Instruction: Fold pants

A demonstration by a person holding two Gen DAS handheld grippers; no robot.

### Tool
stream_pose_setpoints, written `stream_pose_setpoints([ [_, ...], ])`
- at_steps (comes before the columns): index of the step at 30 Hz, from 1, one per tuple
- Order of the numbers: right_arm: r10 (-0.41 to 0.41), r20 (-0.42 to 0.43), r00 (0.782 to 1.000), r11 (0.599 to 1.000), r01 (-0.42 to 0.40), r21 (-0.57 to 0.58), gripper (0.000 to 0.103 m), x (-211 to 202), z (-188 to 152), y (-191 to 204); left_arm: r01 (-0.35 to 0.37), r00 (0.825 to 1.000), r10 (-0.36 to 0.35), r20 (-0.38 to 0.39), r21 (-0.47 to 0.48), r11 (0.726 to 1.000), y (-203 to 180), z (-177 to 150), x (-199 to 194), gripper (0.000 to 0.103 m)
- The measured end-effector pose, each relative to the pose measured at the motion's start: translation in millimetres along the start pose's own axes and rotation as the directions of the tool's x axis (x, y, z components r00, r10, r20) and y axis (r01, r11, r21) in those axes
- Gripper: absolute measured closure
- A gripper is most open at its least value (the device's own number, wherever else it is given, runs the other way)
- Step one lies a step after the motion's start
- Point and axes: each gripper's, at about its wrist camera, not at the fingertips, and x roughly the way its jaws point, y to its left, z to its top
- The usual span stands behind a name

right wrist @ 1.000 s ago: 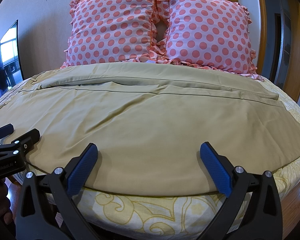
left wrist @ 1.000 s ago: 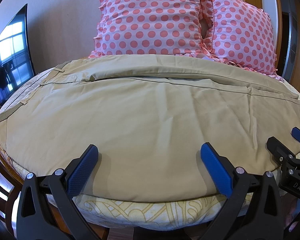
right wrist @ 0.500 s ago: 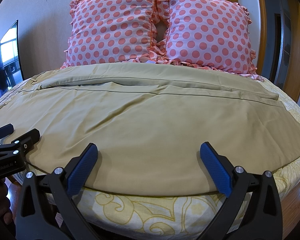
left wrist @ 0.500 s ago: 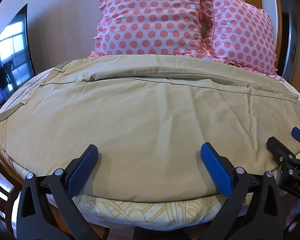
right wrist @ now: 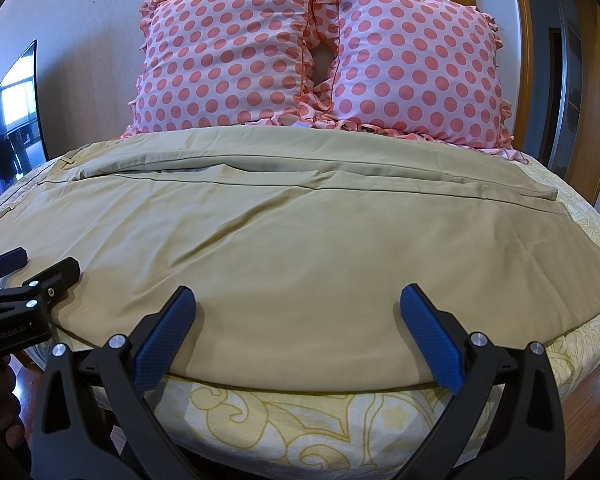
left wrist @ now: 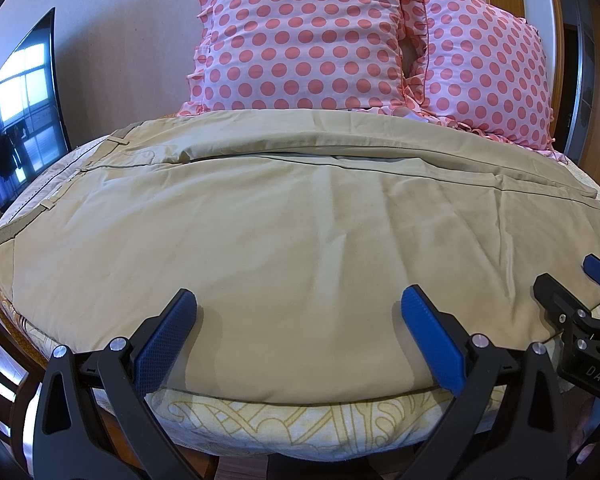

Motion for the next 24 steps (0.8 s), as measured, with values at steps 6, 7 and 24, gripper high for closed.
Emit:
stream_pose_setpoints([
  [6, 0.0, 0.001, 1.0, 1.0, 0.0, 0.0, 0.002, -1, 0, 0, 0.0, 1.0, 0.0, 0.0, 0.0, 1.0, 0, 0, 0, 0.001],
  [7, 0.001, 0.001, 1.0, 1.0, -0.001, -0.001, 0.002, -1, 0, 0, 0.0, 1.0, 0.0, -0.001, 0.0, 1.0, 0, 0, 0, 0.001],
  [24, -0.249, -0.126, 0.96, 0.907, 0.277, 0.317, 0.003, 112, 167, -191, -0.011, 0.997, 0.018, 0.078, -0.093, 0.996, 26, 75, 12, 0.001],
])
